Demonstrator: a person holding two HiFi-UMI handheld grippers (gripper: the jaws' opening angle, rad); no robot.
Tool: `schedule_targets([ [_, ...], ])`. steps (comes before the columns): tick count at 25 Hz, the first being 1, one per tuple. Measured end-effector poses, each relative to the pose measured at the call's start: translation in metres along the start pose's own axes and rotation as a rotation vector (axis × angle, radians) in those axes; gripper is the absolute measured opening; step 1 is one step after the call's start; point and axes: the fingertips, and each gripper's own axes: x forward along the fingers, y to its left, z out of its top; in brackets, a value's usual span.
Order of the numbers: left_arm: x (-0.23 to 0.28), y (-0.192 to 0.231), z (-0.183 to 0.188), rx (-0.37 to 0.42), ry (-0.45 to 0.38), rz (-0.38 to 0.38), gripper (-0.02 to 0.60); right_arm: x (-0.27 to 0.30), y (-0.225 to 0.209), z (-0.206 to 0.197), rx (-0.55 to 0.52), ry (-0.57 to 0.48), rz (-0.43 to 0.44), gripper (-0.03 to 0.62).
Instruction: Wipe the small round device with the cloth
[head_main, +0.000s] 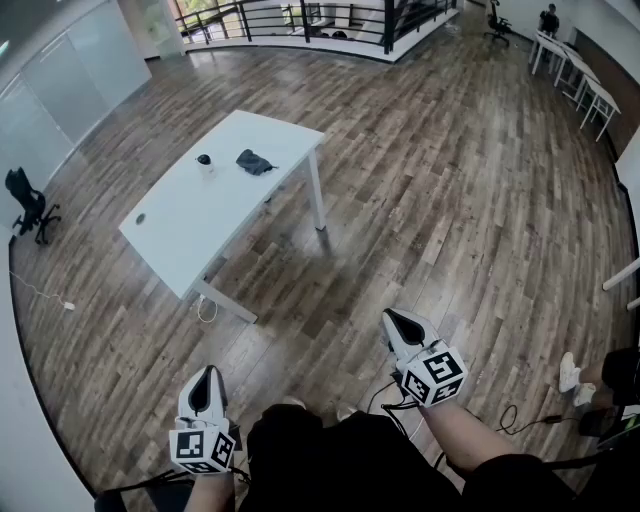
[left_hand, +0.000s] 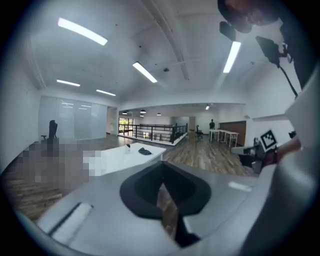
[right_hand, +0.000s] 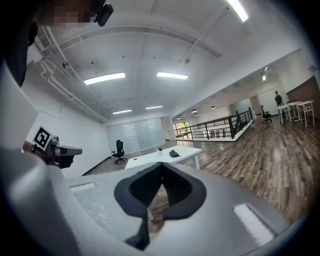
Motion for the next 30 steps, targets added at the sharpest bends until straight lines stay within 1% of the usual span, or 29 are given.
schedule_targets([
  [3,0.016,-0.002,-0.002,0.014,0.01,-0.021,0.008,0.01,-0.005,0.011,-0.01,-0.035,-0.003,0.002],
  [7,0.038,0.0,-0.005,0.009,0.02,-0.045,0.008,0.022,-0.014,0.015,-0.025,-0.041,-0.021,0.002],
  [13,0.081,0.006,-0.01,-0.003,0.056,-0.109,0.008,0.031,-0.026,0.009,-0.014,0.001,-0.079,0.002],
  [16,0.105,0.003,-0.012,-0.015,0.075,-0.146,0.008,0.035,-0.032,0.01,-0.029,0.024,-0.097,0.002],
  [21,0.15,0.012,0.006,-0.01,0.066,-0.208,0.008,0.067,-0.044,0.019,-0.02,0.039,-0.152,0.002],
  [24,0.177,0.025,0.02,-0.002,0.058,-0.223,0.008,0.09,-0.044,0.023,-0.019,0.048,-0.158,0.002],
  [30,0.222,0.051,0.045,0.007,0.052,-0.252,0.008,0.139,-0.045,0.044,-0.023,0.035,-0.172,0.002],
])
